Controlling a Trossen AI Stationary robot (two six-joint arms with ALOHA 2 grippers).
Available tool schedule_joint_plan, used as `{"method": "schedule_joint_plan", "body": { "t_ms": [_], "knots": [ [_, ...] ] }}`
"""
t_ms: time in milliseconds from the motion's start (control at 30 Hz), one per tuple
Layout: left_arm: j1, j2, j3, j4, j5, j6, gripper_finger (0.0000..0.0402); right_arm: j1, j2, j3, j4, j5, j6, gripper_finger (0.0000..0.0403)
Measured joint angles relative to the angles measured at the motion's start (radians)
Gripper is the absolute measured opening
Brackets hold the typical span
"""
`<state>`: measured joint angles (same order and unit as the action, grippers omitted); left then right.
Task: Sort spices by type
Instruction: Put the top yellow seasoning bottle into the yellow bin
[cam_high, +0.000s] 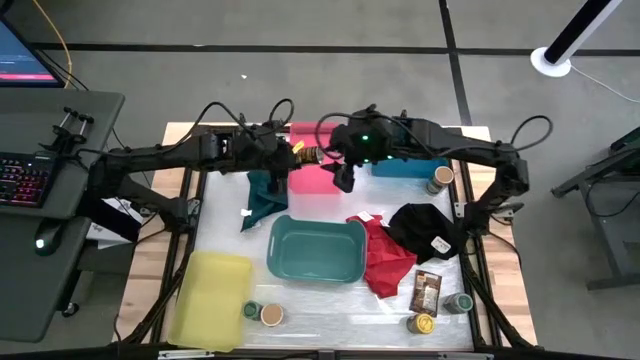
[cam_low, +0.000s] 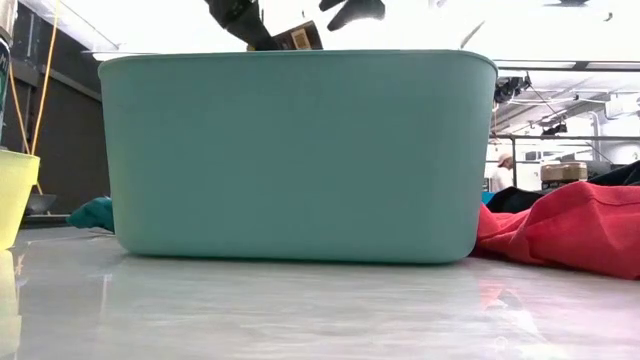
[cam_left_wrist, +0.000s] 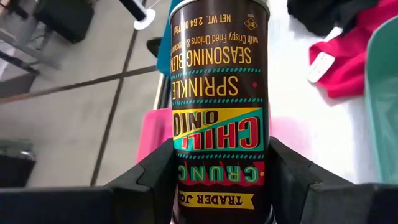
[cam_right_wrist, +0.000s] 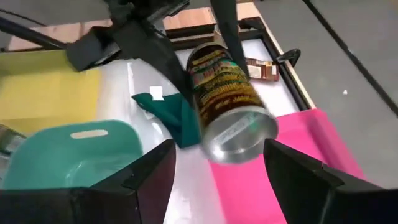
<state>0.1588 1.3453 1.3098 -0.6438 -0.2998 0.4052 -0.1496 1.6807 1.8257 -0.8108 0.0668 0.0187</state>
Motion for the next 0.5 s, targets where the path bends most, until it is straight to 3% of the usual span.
{"method": "schedule_joint_plan", "body": {
  "t_ms": [500],
  "knots": [
    [0.029, -0.040, 0.000, -0.148, -0.109, 0.020, 0.0166, 0.000, 0.029, 0.027, 0.026, 0.039, -0.106, 0.0238]
  ]
}}
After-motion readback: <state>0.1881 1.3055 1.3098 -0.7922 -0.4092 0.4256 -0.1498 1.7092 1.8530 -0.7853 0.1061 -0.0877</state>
